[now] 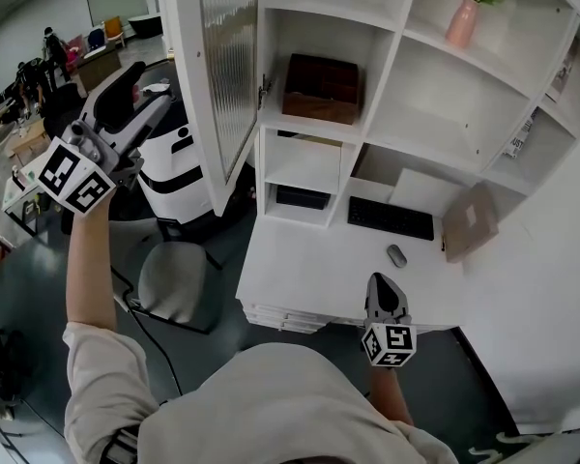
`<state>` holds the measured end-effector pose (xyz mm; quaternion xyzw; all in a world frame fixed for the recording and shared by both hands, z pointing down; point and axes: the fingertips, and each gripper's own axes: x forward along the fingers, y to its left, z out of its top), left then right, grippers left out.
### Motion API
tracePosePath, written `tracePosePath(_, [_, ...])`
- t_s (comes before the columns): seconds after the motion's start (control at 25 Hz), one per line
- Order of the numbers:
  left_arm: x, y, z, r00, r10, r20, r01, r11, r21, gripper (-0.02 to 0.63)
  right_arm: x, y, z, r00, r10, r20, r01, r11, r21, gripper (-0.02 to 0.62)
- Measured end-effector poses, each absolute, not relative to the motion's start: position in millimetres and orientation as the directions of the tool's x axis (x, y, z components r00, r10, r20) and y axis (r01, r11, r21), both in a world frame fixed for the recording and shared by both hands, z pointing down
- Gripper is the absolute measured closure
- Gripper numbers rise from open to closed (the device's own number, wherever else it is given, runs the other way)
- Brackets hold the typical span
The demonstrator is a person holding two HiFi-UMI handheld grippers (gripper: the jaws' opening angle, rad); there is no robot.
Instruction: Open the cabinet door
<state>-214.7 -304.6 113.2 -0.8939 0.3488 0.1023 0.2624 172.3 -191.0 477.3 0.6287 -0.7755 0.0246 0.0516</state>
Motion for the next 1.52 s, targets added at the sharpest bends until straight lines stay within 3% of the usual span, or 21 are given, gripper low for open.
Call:
tracePosePath(0.64, [-251.1,-304.2,192.7,0.549,-0.739,-0.39,-0.836,-0.483,-0.261,0.322,173.0,-197.7,471.3,-0.192,-0.976,0.101,-0.98,0.197,0.038,0.591])
tracePosePath(1.52, [-265.1,-310.4,328.9,0.433,-0.869,-0.24,-0.901,-0.418,-0.113,0.324,166.2,-203.6,465.0,-0.179,-0.979,0.095,-0.981,0.186,0.062,0.591])
